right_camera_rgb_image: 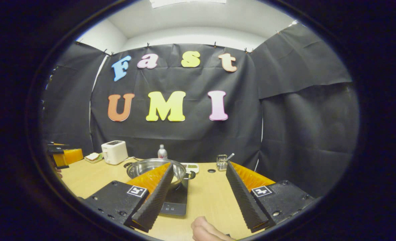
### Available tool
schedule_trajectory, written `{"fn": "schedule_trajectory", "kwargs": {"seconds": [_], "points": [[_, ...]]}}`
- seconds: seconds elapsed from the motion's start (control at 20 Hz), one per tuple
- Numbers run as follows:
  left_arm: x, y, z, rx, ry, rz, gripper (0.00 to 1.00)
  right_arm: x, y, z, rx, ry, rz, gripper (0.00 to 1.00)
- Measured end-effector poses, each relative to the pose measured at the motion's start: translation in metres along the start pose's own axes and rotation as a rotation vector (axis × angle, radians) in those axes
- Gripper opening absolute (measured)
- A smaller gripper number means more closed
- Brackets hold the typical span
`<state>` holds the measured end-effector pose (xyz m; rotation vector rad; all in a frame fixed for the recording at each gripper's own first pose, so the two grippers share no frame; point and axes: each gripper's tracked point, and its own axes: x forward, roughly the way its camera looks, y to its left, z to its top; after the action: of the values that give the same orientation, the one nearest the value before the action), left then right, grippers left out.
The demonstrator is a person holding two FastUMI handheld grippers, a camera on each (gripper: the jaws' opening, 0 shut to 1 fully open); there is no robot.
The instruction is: First push the handle of the pot to place it horizontally, then grasp the pot with both hands and set it on the induction cooktop.
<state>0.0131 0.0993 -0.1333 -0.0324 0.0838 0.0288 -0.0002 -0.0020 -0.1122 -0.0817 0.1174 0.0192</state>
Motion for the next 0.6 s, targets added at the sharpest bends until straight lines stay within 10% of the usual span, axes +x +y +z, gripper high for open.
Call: {"fn": "schedule_trajectory", "kwargs": {"seconds": [0.55,0.6], "points": [[-0.053,-0.002,0.082,0.070,-0.125,0.001,0.84,-0.042,-0.025,0.063,0.018,-0.004,-0.064,0.96],[-0.058,-0.003,0.085,0.075,-0.134,0.006,0.95,-0.043,-0.024,0.065,0.015,-0.006,-0.057,0.96]]}}
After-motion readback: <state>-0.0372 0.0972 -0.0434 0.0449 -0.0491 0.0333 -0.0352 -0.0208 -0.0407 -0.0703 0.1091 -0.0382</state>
